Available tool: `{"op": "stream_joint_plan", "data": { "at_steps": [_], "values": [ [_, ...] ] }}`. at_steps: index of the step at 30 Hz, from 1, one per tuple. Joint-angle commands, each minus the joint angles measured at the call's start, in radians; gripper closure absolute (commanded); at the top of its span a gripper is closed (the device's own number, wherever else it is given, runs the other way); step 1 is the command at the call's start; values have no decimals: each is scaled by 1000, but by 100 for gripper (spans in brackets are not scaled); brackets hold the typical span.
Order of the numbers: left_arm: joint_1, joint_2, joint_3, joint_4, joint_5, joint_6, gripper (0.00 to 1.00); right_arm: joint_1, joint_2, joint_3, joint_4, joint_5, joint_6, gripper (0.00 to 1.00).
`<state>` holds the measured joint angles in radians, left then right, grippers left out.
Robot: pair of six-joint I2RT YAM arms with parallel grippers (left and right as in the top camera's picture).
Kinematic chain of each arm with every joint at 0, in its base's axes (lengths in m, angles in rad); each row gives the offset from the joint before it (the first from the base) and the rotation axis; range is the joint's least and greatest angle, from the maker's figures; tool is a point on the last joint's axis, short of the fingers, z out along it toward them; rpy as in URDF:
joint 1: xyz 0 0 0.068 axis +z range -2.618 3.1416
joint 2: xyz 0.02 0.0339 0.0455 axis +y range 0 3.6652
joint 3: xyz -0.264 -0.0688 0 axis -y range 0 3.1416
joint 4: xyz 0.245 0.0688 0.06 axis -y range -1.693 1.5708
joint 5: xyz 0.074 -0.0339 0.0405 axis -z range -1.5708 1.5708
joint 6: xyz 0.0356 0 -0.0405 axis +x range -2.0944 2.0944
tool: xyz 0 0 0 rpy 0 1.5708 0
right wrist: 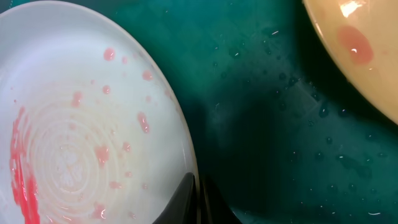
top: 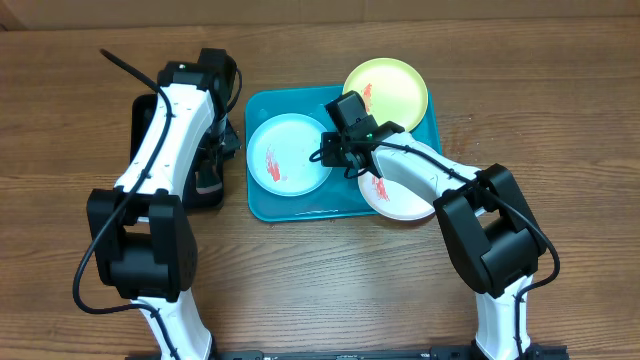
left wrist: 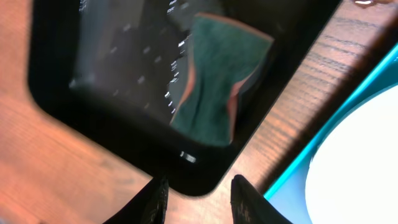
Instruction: Clean dirty plates on tray and stack at the side
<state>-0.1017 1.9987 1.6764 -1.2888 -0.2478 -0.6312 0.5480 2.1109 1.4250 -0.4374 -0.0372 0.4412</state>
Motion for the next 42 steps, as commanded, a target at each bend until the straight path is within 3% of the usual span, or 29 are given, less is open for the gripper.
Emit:
{"op": "stream_joint_plan", "data": {
  "at_steps": [1, 14, 25, 32, 42],
  "values": [
    [48, 8, -50, 61, 91, 177, 66, 6, -6, -5, 7, -8, -27, 96],
    [108, 8, -149, 155, 89, 234, 66, 6, -6, -5, 18, -8, -26, 96],
    [127, 8, -213, 325, 150, 351, 68, 6, -6, -5, 22, -8, -27, 96],
    [127, 9, -269, 406, 164, 366, 68, 6, -6, -5, 23, -8, -47, 96],
    [127, 9, -301, 439, 191, 365, 81, 6, -6, -5, 25, -8, -48, 96]
  ]
}}
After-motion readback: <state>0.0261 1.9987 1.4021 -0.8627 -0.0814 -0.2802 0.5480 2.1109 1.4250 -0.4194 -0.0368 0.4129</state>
